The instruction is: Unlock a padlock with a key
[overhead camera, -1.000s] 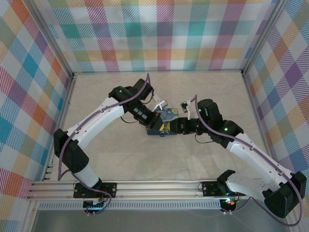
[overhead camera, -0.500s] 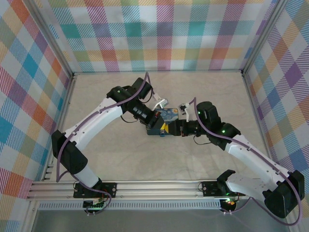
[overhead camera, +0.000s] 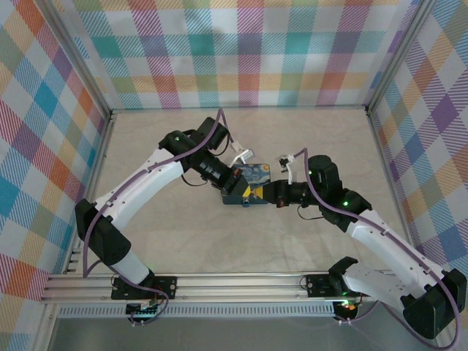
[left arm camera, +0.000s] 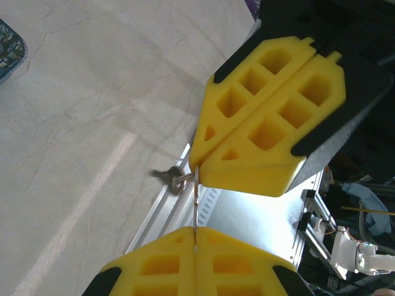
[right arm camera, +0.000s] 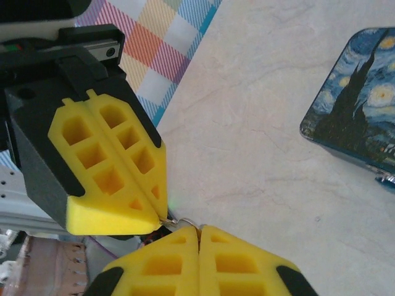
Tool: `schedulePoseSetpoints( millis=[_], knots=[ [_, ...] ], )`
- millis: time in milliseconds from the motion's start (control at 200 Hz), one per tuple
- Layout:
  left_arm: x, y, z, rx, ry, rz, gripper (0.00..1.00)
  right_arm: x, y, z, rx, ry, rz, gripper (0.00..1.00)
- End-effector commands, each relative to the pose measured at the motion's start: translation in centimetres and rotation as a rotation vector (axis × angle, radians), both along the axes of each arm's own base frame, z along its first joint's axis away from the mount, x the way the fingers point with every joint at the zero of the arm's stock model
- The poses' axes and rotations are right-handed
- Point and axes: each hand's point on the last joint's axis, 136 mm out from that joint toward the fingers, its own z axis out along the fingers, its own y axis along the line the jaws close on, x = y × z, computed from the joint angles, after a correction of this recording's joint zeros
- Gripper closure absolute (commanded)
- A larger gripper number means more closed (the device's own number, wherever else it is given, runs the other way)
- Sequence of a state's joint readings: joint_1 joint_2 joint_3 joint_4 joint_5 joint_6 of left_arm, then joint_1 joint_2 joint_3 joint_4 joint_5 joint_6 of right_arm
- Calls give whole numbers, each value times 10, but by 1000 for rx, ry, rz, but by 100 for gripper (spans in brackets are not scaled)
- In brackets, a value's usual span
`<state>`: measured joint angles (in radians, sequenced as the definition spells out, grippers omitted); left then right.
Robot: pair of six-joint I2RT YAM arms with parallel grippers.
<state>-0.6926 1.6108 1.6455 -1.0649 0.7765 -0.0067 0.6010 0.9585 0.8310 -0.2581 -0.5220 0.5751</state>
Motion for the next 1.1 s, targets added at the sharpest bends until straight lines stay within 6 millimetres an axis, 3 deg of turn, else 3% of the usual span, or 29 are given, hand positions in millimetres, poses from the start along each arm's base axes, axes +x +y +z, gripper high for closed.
schedulePoseSetpoints(
  millis=[0, 165, 240, 320, 660, 775, 800, 815, 825, 980, 1095],
  knots=[
    [-7, -3, 17, -64, -34, -29, 100, -8, 6, 18, 60, -57, 64, 100],
    [-4, -4, 17, -67, -36, -18, 100, -9, 5, 23, 64, -84, 62, 100],
    [3, -2, 15, -62, -28, 14, 87, -7, 1, 24, 52, -96, 36, 100],
    [13, 2, 15, -70, -18, 62, 84, -4, -3, 25, 40, -115, 6, 100],
    [61, 35, 20, -85, -72, 371, 52, 8, -15, 25, -42, -176, -70, 100],
    [76, 48, 14, -68, -75, 497, 29, 12, -17, 28, -56, -206, -84, 100],
    [79, 50, 12, -71, -70, 516, 16, 12, -17, 30, -57, -214, -84, 100],
    [80, 51, 10, -71, -64, 526, 3, 13, -17, 30, -59, -217, -85, 100],
    [81, 51, 10, -77, -65, 535, 1, 13, -17, 31, -60, -220, -86, 100],
    [99, 62, -10, -104, 39, 699, 0, 19, -21, 36, -98, -272, -103, 100],
    [103, 53, -19, -175, 149, 727, 0, 26, -24, 40, -139, -318, -117, 100]
  ],
)
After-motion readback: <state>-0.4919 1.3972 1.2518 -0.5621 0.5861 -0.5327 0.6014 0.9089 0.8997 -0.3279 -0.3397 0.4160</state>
